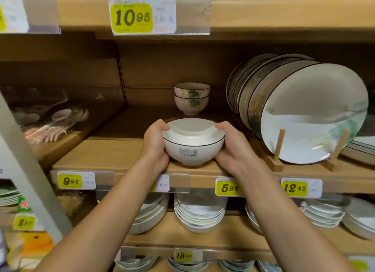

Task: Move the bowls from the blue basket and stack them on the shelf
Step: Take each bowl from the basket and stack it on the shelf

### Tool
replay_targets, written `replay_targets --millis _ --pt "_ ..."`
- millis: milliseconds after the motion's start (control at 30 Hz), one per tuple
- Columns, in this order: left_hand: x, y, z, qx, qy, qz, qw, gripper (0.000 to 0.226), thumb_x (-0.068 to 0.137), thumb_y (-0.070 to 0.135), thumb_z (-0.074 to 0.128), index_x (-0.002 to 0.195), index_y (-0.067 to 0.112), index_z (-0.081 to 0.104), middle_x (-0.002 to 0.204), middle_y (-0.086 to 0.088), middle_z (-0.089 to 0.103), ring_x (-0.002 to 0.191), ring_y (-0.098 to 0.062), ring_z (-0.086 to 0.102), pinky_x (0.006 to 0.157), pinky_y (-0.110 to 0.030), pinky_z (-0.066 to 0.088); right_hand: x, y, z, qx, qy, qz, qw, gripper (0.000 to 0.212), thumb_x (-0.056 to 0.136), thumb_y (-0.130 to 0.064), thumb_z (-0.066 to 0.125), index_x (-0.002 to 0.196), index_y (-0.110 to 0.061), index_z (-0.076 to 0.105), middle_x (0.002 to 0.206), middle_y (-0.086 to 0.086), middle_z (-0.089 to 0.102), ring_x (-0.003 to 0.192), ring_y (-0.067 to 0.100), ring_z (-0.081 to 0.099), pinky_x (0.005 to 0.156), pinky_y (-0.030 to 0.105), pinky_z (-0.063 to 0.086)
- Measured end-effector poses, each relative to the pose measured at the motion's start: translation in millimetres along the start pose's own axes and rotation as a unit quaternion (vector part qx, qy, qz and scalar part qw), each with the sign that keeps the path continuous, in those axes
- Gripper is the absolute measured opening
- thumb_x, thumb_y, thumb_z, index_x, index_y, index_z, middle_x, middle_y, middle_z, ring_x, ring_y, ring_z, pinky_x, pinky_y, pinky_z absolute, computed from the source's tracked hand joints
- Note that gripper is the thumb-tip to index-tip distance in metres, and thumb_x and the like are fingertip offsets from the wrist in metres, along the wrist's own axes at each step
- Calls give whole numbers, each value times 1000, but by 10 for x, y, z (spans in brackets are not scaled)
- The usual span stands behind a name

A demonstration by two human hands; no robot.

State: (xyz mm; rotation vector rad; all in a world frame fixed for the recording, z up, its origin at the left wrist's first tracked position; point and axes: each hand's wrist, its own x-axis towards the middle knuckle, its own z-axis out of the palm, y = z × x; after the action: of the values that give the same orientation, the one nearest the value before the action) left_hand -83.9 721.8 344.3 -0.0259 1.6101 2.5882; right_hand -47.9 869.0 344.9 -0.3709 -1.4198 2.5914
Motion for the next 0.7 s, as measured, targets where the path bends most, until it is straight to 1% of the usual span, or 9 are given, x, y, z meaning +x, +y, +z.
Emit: replay_targets --millis 100,200,300,367,433,533,600,633,700 --pt "13 -31 -7 8 15 18 1000 30 75 9 44 91 9 70 84 -10 76 78 -26 73 74 -38 59 -37 22 8 -11 11 -19 1000 20 92 -11 51 101 -6 68 93 13 76 92 26 72 86 41 56" --pt "-8 -89 42 10 36 47 998 29 79 11 42 88 14 69 85 -9 76 85 -28 71 73 -38 57 -95 152 -6 -30 23 -66 997 30 89 -19 57 118 -14 62 103 7 74 98 22 70 88 40 56" --pt "-96 -164 92 11 42 70 997 39 81 21 42 113 18 62 105 -9 71 98 -25 67 81 -39 56 -118 239 38 -85 42 -102 990 44 83 -18 57 127 -23 55 111 5 69 103 21 67 88 40 56" --pt "-186 -220 30 -1 33 72 997 53 75 34 47 126 25 53 117 -5 65 108 -20 62 91 -37 52 -71 163 66 -62 61 -79 993 39 83 -7 51 121 -12 61 108 11 71 103 28 66 89 42 55" --pt "-253 -197 -73 -5 37 88 995 52 70 42 51 122 32 52 122 -1 61 113 -16 57 97 -35 47 -39 30 80 -19 55 -17 998 38 80 -1 49 115 -1 64 104 19 72 102 34 68 86 43 56" --pt "-144 -2 -136 29 23 82 996 39 69 35 53 106 25 54 105 -6 61 102 -20 60 85 -36 50 -36 -85 89 -14 8 50 999 41 84 -2 44 122 5 59 118 26 66 112 38 63 91 45 52" --pt "-49 143 -81 58 -9 10 998 30 74 28 54 99 13 57 102 -18 64 101 -31 63 90 -47 50 -28 -98 105 -11 -10 48 999 34 87 -5 45 115 4 62 118 25 66 109 36 63 93 45 51" --pt "-11 177 -59 65 -24 -18 997 25 76 26 54 95 10 58 104 -20 65 102 -33 63 95 -48 48 -27 -87 112 -8 2 31 999 26 88 -7 48 107 2 63 115 22 67 106 34 64 95 46 51" --pt "34 161 -50 69 -37 -26 997 17 78 22 52 91 12 58 101 -15 65 97 -31 63 89 -43 48 -64 -27 93 -9 69 -28 997 15 88 -12 55 95 -4 66 104 17 69 100 29 66 95 44 52"
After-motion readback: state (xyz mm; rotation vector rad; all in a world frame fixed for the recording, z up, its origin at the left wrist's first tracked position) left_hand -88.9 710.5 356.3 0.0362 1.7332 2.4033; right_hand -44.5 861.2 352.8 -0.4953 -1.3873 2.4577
